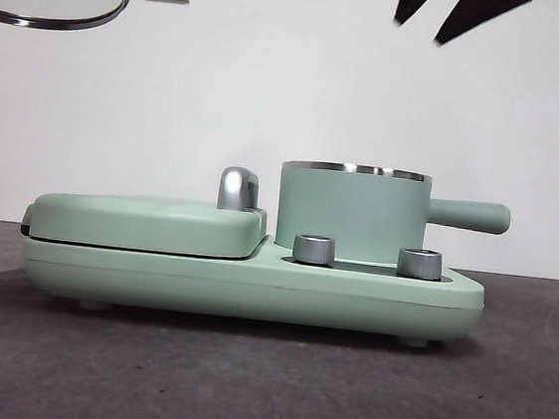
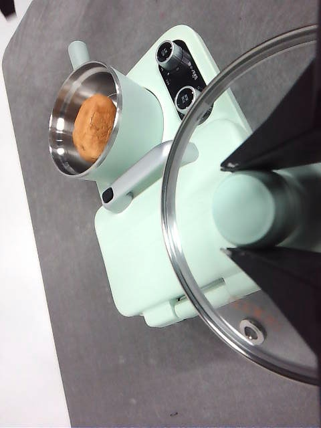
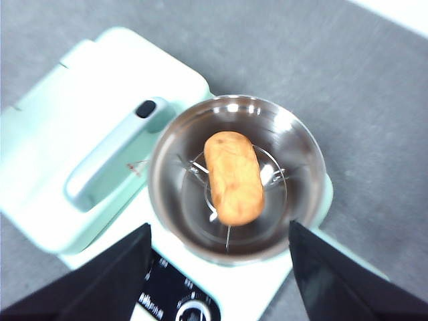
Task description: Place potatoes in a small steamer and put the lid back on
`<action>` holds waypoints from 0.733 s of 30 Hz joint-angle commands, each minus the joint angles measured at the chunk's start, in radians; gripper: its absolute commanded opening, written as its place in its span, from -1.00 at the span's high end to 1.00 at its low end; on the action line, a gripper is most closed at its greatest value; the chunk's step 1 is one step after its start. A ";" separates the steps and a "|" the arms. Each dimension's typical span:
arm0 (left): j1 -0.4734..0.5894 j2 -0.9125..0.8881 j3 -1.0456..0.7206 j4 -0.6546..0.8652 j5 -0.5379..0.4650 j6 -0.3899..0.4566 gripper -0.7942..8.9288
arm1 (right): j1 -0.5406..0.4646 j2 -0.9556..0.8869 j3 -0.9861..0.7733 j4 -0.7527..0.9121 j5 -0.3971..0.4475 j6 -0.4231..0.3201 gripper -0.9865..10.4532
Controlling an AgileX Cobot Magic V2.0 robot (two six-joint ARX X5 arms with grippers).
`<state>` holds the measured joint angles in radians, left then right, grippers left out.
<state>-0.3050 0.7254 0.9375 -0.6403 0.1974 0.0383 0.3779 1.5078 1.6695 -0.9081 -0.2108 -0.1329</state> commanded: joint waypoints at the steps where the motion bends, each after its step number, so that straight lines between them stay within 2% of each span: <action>1: -0.002 0.001 0.015 0.034 0.001 0.014 0.82 | 0.005 -0.086 -0.066 0.040 0.008 0.004 0.26; 11: -0.003 0.002 0.015 0.035 0.006 0.014 0.82 | 0.005 -0.456 -0.443 0.210 0.032 0.022 0.26; 16: -0.003 0.015 0.015 0.039 0.019 0.022 0.82 | 0.005 -0.608 -0.582 0.232 0.058 0.021 0.27; 22: -0.003 0.057 0.015 0.095 0.135 0.027 0.82 | 0.005 -0.761 -0.721 0.231 0.082 0.043 0.27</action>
<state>-0.3054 0.7773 0.9375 -0.5835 0.3180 0.0566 0.3779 0.7521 0.9504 -0.6868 -0.1398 -0.1181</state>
